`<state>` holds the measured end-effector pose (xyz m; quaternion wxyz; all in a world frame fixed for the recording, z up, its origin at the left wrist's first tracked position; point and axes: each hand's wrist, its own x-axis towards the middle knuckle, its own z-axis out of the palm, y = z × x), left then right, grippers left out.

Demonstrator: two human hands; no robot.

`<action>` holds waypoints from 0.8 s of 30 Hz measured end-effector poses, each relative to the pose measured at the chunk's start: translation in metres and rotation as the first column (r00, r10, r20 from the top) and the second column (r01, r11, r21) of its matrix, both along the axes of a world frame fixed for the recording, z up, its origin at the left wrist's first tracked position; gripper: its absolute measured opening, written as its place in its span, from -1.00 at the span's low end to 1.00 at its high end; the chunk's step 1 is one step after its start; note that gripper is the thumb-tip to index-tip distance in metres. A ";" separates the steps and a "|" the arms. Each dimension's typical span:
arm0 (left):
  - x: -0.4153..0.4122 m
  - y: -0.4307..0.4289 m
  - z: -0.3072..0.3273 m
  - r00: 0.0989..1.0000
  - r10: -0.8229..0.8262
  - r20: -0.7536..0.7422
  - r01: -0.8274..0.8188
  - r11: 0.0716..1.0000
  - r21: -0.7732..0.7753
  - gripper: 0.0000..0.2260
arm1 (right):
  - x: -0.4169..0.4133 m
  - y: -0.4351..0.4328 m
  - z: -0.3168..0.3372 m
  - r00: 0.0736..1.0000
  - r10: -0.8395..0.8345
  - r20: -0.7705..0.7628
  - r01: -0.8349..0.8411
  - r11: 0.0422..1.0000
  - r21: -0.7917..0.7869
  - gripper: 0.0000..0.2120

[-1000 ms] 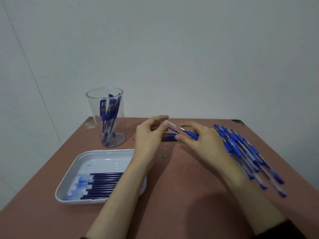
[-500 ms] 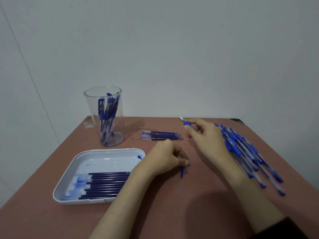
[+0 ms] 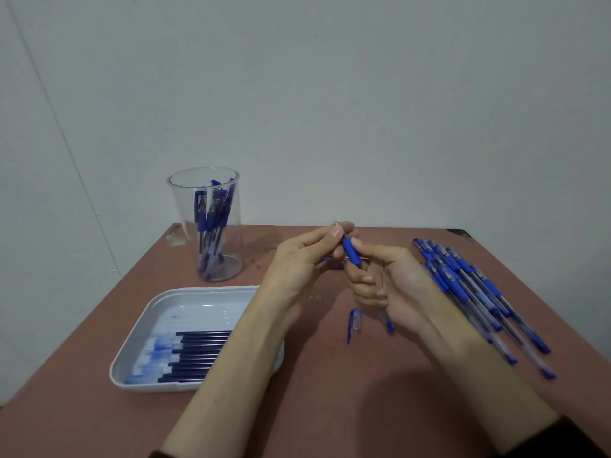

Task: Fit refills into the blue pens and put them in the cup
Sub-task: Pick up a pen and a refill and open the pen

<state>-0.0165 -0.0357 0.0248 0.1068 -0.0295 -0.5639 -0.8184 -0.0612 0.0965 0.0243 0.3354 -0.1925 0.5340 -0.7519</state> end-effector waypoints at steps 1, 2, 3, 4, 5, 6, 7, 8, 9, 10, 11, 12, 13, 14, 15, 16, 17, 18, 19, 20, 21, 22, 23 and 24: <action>0.000 0.000 0.000 1.000 0.027 0.008 -0.027 1.000 0.015 -0.88 | 0.001 -0.001 0.000 0.999 -0.026 -0.047 0.027 0.999 0.017 -0.74; 0.000 -0.001 0.000 0.998 0.060 0.021 -0.061 0.998 0.031 -0.90 | 0.002 -0.002 -0.001 0.993 -0.060 -0.106 0.064 0.997 0.041 -0.76; 0.000 -0.002 0.000 0.995 0.093 0.030 -0.095 0.995 0.042 -0.92 | 0.003 -0.003 -0.002 0.982 -0.094 -0.164 0.104 0.993 0.059 -0.79; -0.001 -0.002 0.000 0.992 0.121 0.035 -0.123 0.991 0.046 -0.93 | 0.003 -0.005 -0.003 0.970 -0.123 -0.210 0.140 0.988 0.065 -0.82; 0.000 -0.002 0.000 0.989 0.142 0.037 -0.143 0.989 0.046 -0.93 | 0.003 -0.006 -0.004 0.958 -0.143 -0.249 0.163 0.985 0.062 -0.83; 0.000 -0.002 0.000 0.988 0.151 0.037 -0.153 0.987 0.050 -0.89 | 0.003 -0.008 -0.005 0.946 -0.155 -0.284 0.179 0.982 0.059 -0.83; 0.000 -0.001 0.000 0.988 0.149 0.037 -0.151 0.986 0.065 -0.84 | 0.003 -0.009 -0.006 0.936 -0.164 -0.312 0.192 0.980 0.060 -0.83; 0.000 -0.001 0.001 0.991 0.133 0.036 -0.135 0.987 0.090 -0.79 | 0.003 -0.010 -0.007 0.929 -0.174 -0.328 0.205 0.977 0.062 -0.83; 0.000 0.000 0.001 0.994 0.105 0.031 -0.108 0.987 0.116 -0.75 | 0.003 -0.011 -0.008 0.925 -0.190 -0.329 0.222 0.973 0.061 -0.83; 0.000 0.000 0.001 0.997 0.075 0.026 -0.078 0.988 0.135 -0.73 | 0.002 -0.011 -0.009 0.923 -0.213 -0.321 0.244 0.968 0.062 -0.82; 0.001 0.001 0.002 0.998 0.056 0.022 -0.059 0.987 0.146 -0.73 | 0.001 -0.011 -0.010 0.919 -0.242 -0.313 0.273 0.960 0.060 -0.82; 0.001 0.000 0.003 0.998 0.054 0.021 -0.056 0.987 0.150 -0.73 | 0.000 -0.010 -0.010 0.910 -0.277 -0.309 0.308 0.950 0.053 -0.82; 0.000 -0.001 0.003 0.997 0.067 0.023 -0.070 0.986 0.150 -0.74 | -0.001 -0.009 -0.010 0.898 -0.317 -0.305 0.344 0.938 0.037 -0.82; 0.000 -0.002 0.003 0.995 0.093 0.027 -0.096 0.984 0.149 -0.77 | -0.003 -0.008 -0.009 0.885 -0.357 -0.298 0.379 0.925 0.020 -0.82; -0.001 -0.003 0.002 0.991 0.129 0.032 -0.132 0.980 0.146 -0.81 | -0.004 -0.007 -0.009 0.876 -0.387 -0.288 0.406 0.914 0.007 -0.82; -0.001 -0.005 0.002 0.986 0.162 0.038 -0.166 0.976 0.140 -0.84 | -0.006 -0.005 -0.007 0.871 -0.404 -0.280 0.422 0.907 0.003 -0.82; -0.001 -0.006 0.001 0.982 0.184 0.042 -0.188 0.974 0.126 -0.84 | -0.006 -0.004 -0.007 0.871 -0.407 -0.276 0.424 0.906 0.004 -0.83; -0.001 -0.007 0.000 0.982 0.186 0.041 -0.189 0.977 0.102 -0.82 | -0.006 -0.004 -0.006 0.874 -0.397 -0.280 0.416 0.909 0.011 -0.83; 0.000 -0.007 0.000 0.985 0.171 0.035 -0.173 0.982 0.074 -0.79 | -0.006 -0.003 -0.006 0.879 -0.379 -0.290 0.402 0.915 0.023 -0.82; 0.000 -0.007 -0.001 0.988 0.152 0.028 -0.153 0.987 0.053 -0.76 | -0.006 -0.003 -0.006 0.885 -0.353 -0.304 0.383 0.923 0.043 -0.82; 0.000 -0.006 -0.001 0.991 0.136 0.019 -0.137 0.990 0.046 -0.74 | -0.005 -0.003 -0.007 0.891 -0.323 -0.318 0.361 0.930 0.066 -0.82; 0.001 -0.006 -0.001 0.992 0.125 0.012 -0.125 0.990 0.058 -0.72 | -0.004 -0.004 -0.007 0.898 -0.292 -0.329 0.337 0.937 0.087 -0.82; 0.001 -0.005 0.000 0.993 0.120 0.006 -0.120 0.990 0.078 -0.71 | -0.003 -0.005 -0.008 0.905 -0.265 -0.333 0.314 0.944 0.102 -0.82; 0.002 -0.005 0.000 0.992 0.125 -0.001 -0.125 0.989 0.084 -0.71 | -0.003 -0.006 -0.008 0.911 -0.245 -0.331 0.296 0.949 0.111 -0.83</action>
